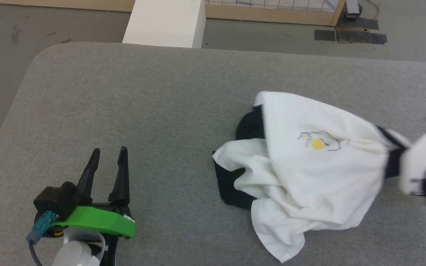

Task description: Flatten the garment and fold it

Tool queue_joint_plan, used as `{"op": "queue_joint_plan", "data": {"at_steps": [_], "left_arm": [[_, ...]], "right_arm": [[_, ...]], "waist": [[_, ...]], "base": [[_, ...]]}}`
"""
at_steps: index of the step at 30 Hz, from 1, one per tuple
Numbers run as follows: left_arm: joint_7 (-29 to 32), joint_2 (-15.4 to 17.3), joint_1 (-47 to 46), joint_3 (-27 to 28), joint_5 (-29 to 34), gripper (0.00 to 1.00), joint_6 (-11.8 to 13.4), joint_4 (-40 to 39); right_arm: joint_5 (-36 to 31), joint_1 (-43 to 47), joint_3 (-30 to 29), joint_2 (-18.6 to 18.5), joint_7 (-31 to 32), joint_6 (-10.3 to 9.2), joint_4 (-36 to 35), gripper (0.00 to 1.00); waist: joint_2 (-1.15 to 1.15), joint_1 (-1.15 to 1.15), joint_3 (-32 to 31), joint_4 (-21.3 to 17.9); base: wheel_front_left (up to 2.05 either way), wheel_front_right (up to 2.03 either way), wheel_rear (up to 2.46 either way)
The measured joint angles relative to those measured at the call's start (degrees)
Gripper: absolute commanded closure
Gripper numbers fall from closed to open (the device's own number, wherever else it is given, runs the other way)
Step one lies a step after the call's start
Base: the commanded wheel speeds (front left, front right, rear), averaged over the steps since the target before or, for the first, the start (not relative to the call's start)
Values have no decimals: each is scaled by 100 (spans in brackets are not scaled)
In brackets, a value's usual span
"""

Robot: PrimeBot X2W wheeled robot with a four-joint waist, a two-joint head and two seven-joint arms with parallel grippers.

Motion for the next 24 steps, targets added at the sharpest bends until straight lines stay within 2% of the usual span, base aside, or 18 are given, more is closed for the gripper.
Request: {"op": "queue_joint_plan", "data": {"at_steps": [3, 5, 9, 11, 12, 17, 22, 24], "left_arm": [[0, 1, -3, 2, -5, 0, -4, 46], [0, 5, -4, 1, -7, 0, -21, 75], [0, 15, -3, 19, -14, 0, -41, 115], [0, 9, -3, 14, -15, 0, -43, 148], [0, 5, -2, 14, -16, 0, -43, 156], [0, 4, -10, 1, -47, 0, -44, 207], [234, -47, -317, -82, -285, 0, -44, 211], [453, -96, -533, -166, -347, 0, -44, 227]], "right_arm": [[-378, 9, -868, -221, 146, -1, -121, 100], [-592, 56, -1293, -226, 248, -1, -196, 100], [-878, 392, -1607, -143, 448, 0, -202, 100], [-935, 453, -1826, 93, 369, -1, -229, 100], [-939, 455, -1866, 160, 266, -1, -297, 0], [-538, 193, -2007, 528, -866, -1, -727, 0], [419, 233, -1669, 753, -2572, -1, -1545, 0], [609, 469, -1591, 812, -2928, -1, -1800, 0]], "waist": [[0, 0, -39, -17], [0, 0, -65, -27], [0, 0, -107, -82], [0, 0, -131, -121], [0, 0, -144, -135], [0, 0, -227, -232], [0, 0, -353, -380], [0, 0, -389, -453]], "base": [[0, 0, 0], [0, 0, 0], [0, 0, 0], [0, 0, 0], [0, 0, 0], [0, 0, 0], [0, 0, 0], [0, 0, 0]]}}
